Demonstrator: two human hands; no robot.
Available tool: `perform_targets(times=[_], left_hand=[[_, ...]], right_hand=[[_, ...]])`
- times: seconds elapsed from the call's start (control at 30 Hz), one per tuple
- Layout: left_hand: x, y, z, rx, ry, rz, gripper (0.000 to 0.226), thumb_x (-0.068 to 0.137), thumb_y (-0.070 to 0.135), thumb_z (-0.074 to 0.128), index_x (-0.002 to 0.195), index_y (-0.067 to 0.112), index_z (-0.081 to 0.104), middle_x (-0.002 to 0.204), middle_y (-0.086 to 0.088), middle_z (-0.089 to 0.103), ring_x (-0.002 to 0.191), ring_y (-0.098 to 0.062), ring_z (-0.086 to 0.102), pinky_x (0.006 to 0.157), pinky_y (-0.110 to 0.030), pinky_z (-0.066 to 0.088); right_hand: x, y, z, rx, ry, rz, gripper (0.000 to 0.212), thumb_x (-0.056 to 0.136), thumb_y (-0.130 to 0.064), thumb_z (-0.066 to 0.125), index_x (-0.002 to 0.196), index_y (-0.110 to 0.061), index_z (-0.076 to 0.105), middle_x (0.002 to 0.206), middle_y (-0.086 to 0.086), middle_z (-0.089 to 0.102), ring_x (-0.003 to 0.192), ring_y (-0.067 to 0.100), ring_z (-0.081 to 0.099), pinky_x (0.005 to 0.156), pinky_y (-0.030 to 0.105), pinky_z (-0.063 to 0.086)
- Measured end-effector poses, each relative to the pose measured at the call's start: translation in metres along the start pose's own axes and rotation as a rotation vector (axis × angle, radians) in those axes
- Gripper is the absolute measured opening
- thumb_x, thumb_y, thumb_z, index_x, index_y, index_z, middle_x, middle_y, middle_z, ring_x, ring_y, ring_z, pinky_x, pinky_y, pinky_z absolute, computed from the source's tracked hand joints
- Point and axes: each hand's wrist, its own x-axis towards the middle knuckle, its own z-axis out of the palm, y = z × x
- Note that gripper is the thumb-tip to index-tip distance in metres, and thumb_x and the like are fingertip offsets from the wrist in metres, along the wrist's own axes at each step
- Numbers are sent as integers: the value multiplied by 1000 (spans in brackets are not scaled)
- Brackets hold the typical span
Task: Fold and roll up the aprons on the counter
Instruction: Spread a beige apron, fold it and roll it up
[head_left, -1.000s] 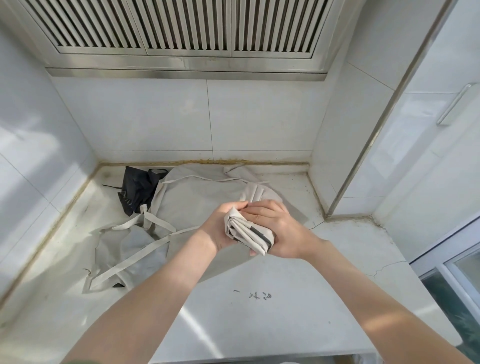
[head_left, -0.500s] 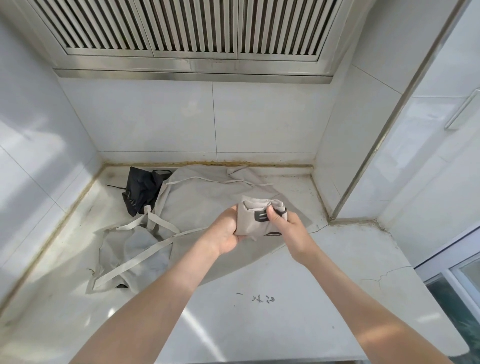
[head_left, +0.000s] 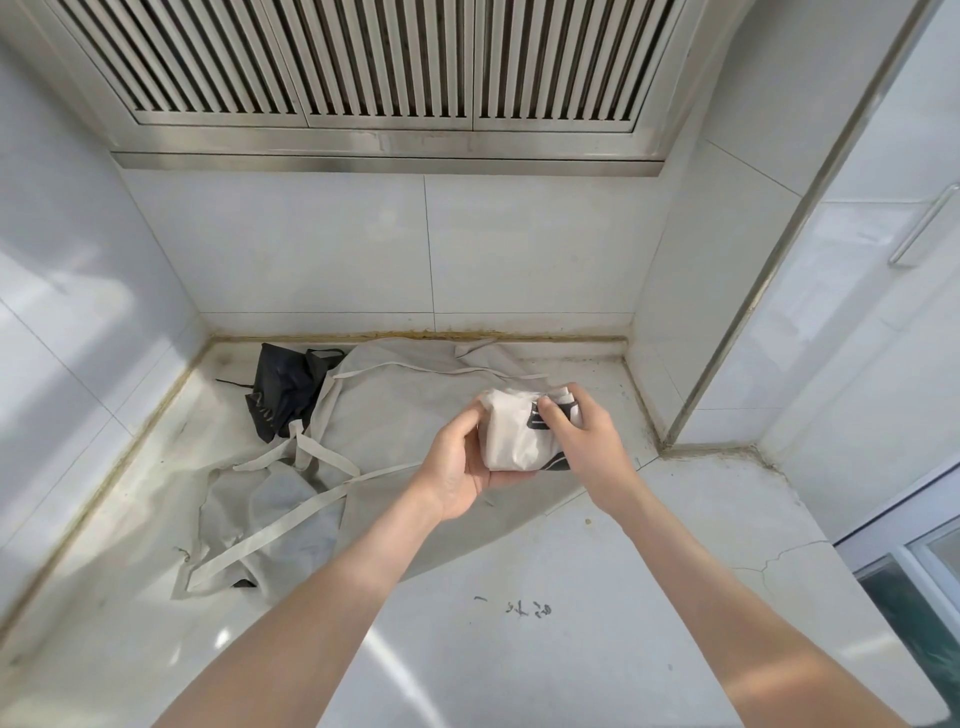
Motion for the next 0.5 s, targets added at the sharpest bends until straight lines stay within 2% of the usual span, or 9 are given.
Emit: perform_targets(times=[0.07,0.13,0.2,0.23,0.27,0.33,0.37,0.43,0.5], left_hand=[[-2,3,3,60,-61,-8,56,85,61,40,110,21,70,113,-6,70,102,-24,66,86,-49,52],[-2,2,4,150,-108,-6,56,69,72,55,97,28,74,104,1,72,96,-18,68,82,-45,55],[-1,0,5,222,-91,11,67,58,60,81,111,23,63,104,1,71,95,-14,68,76,-38,59],[2,-2,5,253,-60,13,65,63,48,83,116,20,56,105,0,69,94,-14,67,76,-37,58],[3,-4,6,273,-29,27,54,72,40,80,115,20,54,107,-1,69,94,-13,67,78,-37,57],[3,-3,6,306,6,52,37,84,45,63,113,23,58,111,-2,69,99,-14,67,85,-41,54],[3,-1,6,304,1,52,39,85,51,53,112,25,61,112,-1,70,102,-14,67,87,-42,52],[3,2,7,287,8,35,53,85,62,36,111,26,64,108,2,71,101,-13,67,88,-42,52],[11,0,4,277,113,-3,65,88,69,24,122,24,55,117,1,68,106,-14,65,88,-40,53]], right_hand=[[2,3,-3,-85,-5,-6,19,92,-29,57,85,-12,55,79,0,63,75,16,58,65,35,50],[2,4,-3,-127,-5,-9,19,92,-28,57,81,-13,53,74,-2,58,70,14,53,64,33,44],[1,5,-2,-124,-7,-10,19,93,-26,56,80,-13,52,70,-5,54,66,12,49,62,31,41],[0,5,-2,-120,-7,-9,20,93,-25,56,80,-11,51,69,-5,52,65,12,47,61,29,40],[-1,5,-2,-96,-5,-9,21,93,-25,56,82,-8,51,69,-3,52,65,12,47,62,31,39],[-6,6,-3,30,-16,3,20,94,-27,57,88,-7,55,75,-3,58,71,12,54,68,36,46],[-8,6,-4,132,-39,20,16,94,-26,58,92,-10,59,80,-5,64,77,11,59,74,38,50],[-11,7,-9,323,-145,50,10,89,-20,62,98,-17,63,89,-10,71,89,10,65,82,31,52],[-13,8,-12,371,-293,61,26,80,-15,72,104,-18,64,96,-8,73,94,11,66,82,25,53]])
